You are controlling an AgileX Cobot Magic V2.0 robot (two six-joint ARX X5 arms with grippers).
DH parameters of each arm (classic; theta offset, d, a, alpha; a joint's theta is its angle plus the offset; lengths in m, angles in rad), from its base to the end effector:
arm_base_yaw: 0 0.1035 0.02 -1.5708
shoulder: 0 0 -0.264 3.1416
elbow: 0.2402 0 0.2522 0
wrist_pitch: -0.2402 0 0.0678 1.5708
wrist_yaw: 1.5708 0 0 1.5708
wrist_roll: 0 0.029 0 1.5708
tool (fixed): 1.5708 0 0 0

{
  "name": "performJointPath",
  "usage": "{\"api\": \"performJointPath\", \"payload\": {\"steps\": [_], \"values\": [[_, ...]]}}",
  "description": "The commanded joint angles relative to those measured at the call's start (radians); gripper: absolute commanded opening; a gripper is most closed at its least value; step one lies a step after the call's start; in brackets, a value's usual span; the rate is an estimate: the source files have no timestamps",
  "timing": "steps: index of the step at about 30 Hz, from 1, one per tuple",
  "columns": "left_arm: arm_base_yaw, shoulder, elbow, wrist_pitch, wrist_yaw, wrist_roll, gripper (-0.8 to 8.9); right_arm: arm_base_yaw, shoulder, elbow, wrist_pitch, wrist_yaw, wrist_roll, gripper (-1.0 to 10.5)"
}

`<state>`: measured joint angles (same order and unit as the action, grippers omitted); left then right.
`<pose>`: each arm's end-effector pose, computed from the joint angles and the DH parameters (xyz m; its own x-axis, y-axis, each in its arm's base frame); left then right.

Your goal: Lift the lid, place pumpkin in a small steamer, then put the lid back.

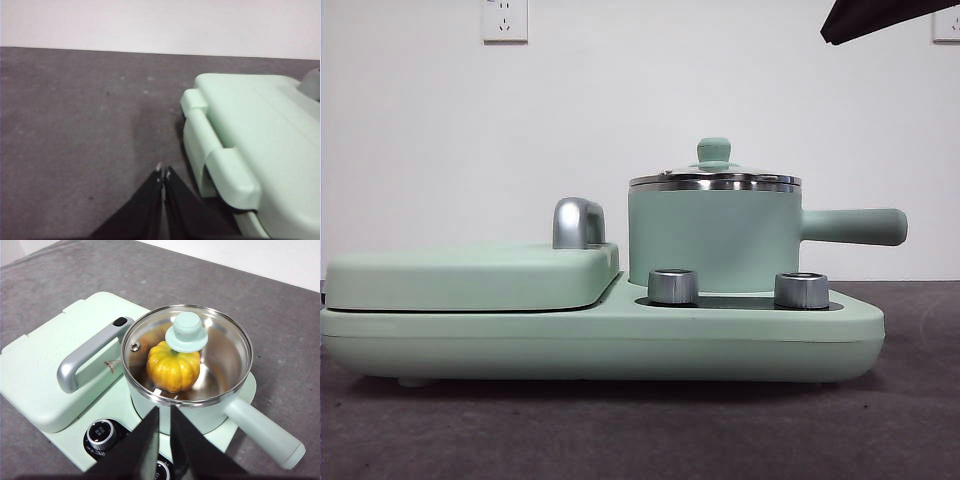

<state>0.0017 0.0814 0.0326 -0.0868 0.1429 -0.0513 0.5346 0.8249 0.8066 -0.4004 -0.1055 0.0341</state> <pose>0.1001 -0.0040 0.1599 0.9810 -0.1407 -0.1338 0.1323 0.9887 -0.0700 0.1492 0.0919 0.3136 0.7281 0.5535 -0.4043 -0.5772 0.8133 0.0739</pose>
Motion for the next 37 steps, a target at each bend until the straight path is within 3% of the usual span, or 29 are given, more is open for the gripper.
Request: {"api": "performJointPath", "payload": {"steps": [1,5,21,22,23,27,37], "values": [[0.009,-0.051,-0.020,0.004,-0.026,0.009,0.07,0.005,0.002,0.003,0.011,0.001,0.006,0.3],[0.017,-0.079,-0.020,0.003,-0.074,0.014,0.07,0.005,0.002,0.003,0.011,0.001,0.006,0.3],[0.017,-0.078,-0.020,0.005,-0.073,-0.005,0.07,0.005,0.002,0.003,0.011,0.001,0.006,0.3],[0.017,-0.078,-0.020,0.005,-0.073,-0.005,0.07,0.005,0.002,0.003,0.010,0.001,0.000,0.3],[0.017,-0.078,-0.020,0.005,-0.073,-0.005,0.07,0.003,-0.005,0.003,0.010,0.011,-0.053,0.3],[0.017,-0.078,-0.020,0.005,-0.073,-0.005,0.07,-0.042,-0.059,-0.023,0.012,-0.005,-0.098,0.3],[0.017,-0.078,-0.020,0.005,-0.073,-0.005,0.07,-0.262,-0.345,-0.337,0.201,-0.033,-0.071,0.3]]}}
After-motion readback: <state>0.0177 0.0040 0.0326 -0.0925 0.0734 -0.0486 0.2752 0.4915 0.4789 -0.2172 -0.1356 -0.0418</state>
